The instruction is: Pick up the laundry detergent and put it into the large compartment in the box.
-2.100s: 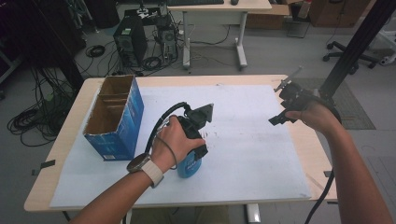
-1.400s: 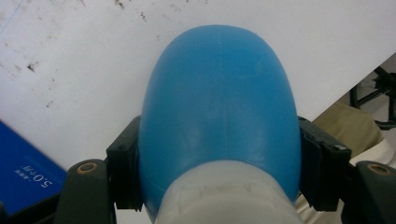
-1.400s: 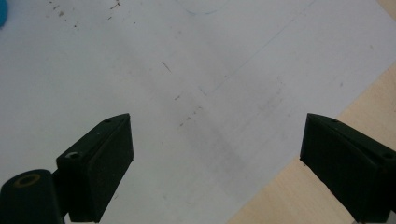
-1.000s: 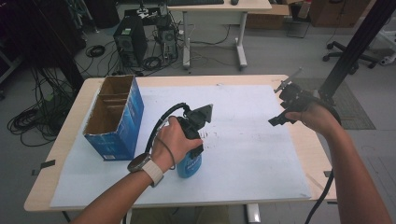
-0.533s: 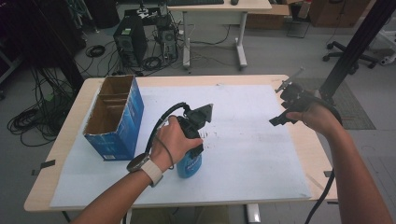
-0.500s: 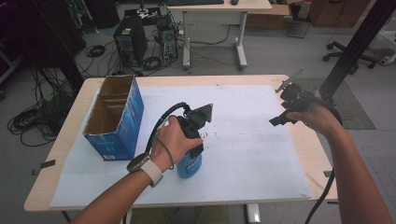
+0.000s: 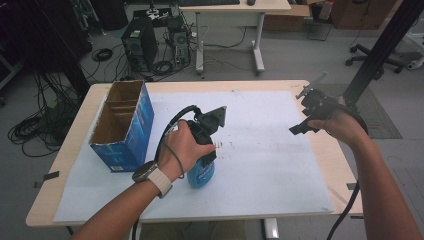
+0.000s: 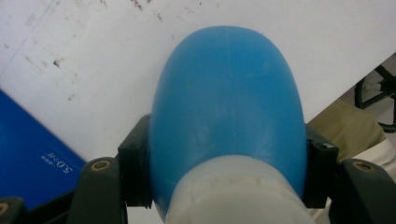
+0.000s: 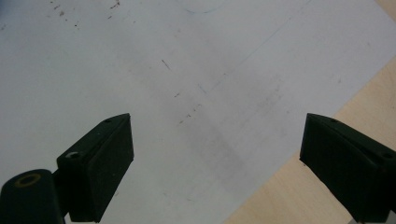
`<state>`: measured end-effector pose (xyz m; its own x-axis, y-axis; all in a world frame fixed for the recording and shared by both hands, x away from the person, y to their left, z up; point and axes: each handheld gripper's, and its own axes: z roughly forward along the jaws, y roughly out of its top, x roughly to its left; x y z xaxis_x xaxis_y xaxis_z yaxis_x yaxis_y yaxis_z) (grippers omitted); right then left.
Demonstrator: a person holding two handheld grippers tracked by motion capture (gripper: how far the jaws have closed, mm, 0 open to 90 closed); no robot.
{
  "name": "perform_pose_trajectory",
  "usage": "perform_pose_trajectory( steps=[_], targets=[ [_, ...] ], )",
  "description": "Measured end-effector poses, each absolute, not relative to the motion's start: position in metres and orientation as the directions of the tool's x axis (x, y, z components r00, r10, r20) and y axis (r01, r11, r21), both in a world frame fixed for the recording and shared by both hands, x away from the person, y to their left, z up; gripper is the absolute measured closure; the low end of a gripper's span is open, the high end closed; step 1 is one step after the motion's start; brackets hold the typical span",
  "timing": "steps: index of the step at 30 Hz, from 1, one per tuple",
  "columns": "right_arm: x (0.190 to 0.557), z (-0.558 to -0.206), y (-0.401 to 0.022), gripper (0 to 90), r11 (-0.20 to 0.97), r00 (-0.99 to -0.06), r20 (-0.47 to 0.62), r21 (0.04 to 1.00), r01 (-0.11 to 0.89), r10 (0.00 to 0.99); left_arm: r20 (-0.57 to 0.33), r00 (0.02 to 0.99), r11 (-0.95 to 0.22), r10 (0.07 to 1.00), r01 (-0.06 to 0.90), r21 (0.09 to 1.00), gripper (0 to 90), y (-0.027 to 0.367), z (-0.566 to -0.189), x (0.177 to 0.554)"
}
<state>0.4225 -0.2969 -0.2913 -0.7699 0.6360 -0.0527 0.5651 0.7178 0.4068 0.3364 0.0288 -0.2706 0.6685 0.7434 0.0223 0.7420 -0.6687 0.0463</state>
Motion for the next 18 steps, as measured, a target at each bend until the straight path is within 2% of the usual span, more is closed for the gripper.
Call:
perform_pose_trajectory(
  steps=[18],
  targets=[
    [0.422, -0.29, -0.299, 9.8, 0.717, -0.768, -0.054, 0.406, 0.567, 0.638, 0.025, 0.637, -0.637, 0.771, 0.77, 0.045, 37.2, 0.04, -0.244, 0.339]
  ],
)
